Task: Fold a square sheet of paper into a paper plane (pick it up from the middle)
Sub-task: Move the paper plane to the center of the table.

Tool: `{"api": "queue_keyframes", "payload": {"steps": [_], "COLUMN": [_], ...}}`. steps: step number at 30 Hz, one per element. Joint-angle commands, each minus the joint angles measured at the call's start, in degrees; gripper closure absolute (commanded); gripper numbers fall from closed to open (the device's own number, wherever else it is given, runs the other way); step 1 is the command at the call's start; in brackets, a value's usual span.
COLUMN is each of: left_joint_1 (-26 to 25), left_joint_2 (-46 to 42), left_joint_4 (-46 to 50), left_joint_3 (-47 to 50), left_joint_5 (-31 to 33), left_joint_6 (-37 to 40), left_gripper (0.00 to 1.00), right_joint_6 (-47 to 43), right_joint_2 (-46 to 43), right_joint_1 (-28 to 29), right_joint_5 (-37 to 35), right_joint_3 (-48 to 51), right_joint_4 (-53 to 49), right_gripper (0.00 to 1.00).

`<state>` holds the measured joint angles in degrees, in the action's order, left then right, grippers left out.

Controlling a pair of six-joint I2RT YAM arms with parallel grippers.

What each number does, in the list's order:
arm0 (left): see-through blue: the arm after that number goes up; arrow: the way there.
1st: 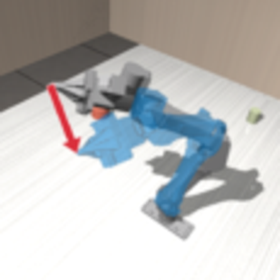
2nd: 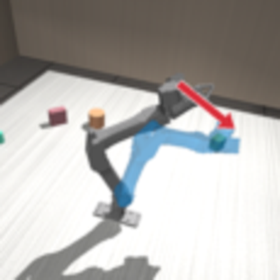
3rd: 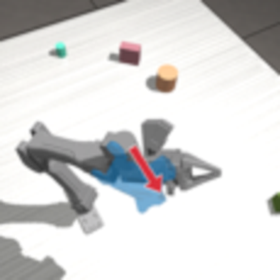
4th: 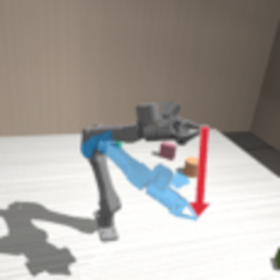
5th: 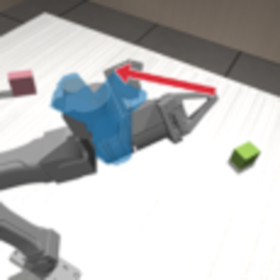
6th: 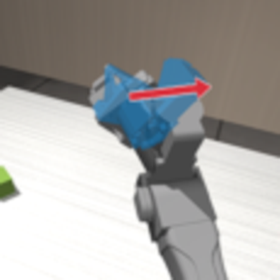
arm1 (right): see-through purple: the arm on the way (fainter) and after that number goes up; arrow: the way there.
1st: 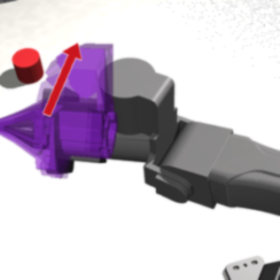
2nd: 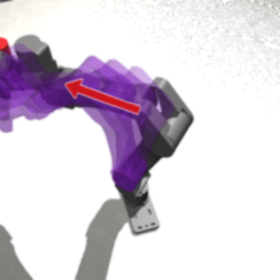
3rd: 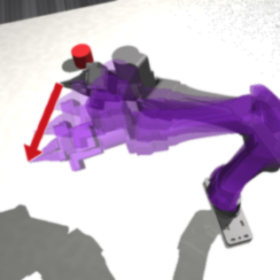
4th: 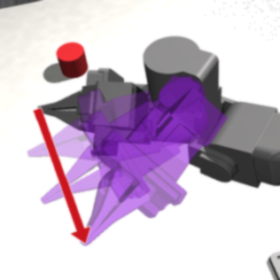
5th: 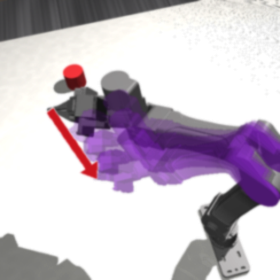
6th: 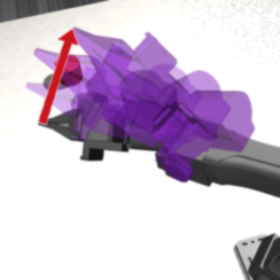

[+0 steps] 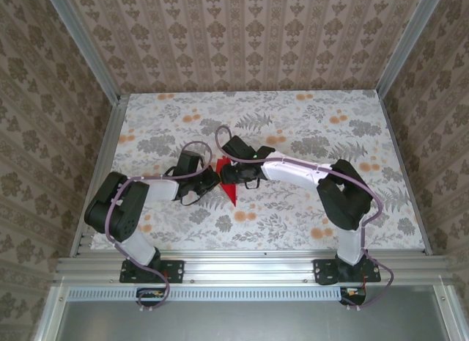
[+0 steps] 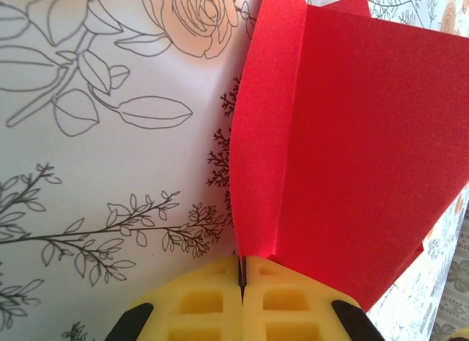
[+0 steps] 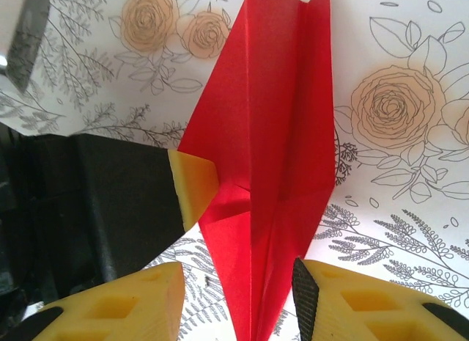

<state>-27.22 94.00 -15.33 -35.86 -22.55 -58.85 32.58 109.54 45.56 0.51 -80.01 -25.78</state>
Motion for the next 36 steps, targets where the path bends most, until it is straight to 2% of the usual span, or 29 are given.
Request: {"api": "queue_keyframes", "payload": {"steps": [1,17,26,31,36], "left_joint_1": [0.5,0.55,0.66,0.73,0.68], "left_joint_2": [-1.14,-0.59,-0.73,-0.47,0.39], "left_joint_4": [1.36,0.02,-0.23,-1.55,-3.98], "left_joint_3": [-0.18,0.66,1.15,1.56,2.31], "left_joint_5": [-0.21,-0.39,-0.31,-1.07,-2.4], "left_joint_6": [1.71,0.49,0.14,-0.74,-1.96], "left_gripper": [0.98,1.0,1.0,1.0,1.0], "right_joint_6": [-2.48,-3.7,-2.65,-3.69,-4.01], "right_joint_2": [2.03,4.82,3.86,4.68,5.04], "right_joint_1": [0.14,0.22,-0.17,-0.3,-0.34], "right_joint_5": [-1.55,7.84,4.63,6.16,7.83], "right_joint_3": [-1.99,0.75,1.89,2.52,4.67], "right_joint_4": [-3.4,0.38,1.1,1.84,4.61], "right_gripper": [0.51,0.43,0.46,0.47,0.53]}}
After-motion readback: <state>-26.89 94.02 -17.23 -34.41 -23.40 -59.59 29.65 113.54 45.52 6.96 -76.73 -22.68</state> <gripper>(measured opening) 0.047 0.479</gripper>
